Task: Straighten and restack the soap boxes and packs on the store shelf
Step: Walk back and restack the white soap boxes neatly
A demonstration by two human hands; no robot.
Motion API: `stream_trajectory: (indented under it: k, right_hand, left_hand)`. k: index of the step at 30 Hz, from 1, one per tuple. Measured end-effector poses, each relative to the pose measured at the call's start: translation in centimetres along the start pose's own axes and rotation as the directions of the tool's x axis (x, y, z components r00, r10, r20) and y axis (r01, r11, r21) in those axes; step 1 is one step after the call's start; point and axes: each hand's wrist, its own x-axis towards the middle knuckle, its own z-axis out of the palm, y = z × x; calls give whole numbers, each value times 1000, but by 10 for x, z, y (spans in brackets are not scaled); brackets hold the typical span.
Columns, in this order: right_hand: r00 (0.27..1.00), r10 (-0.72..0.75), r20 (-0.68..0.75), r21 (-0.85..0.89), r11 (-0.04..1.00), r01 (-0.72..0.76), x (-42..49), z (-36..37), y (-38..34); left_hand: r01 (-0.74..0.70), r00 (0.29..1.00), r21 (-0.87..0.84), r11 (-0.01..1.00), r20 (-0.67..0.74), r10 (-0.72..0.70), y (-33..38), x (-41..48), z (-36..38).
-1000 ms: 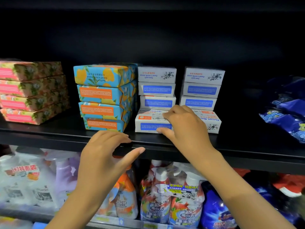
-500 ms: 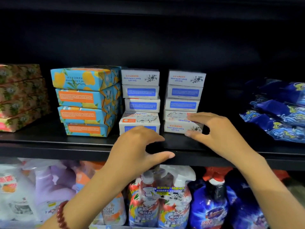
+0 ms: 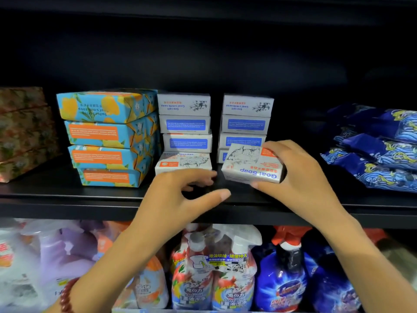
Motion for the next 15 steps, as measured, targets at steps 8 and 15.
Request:
stream_trajectory:
  k: [8, 15]
  right_hand:
    - [951, -263, -164, 223, 929, 296, -10, -10, -20]
    - [990, -139, 1, 431, 894, 125, -14, -18, -12]
  left_hand:
    - [100, 993, -299, 949, 88, -77, 31, 26, -1]
    - [9, 1000, -358, 933, 0, -10, 24, 22, 1]
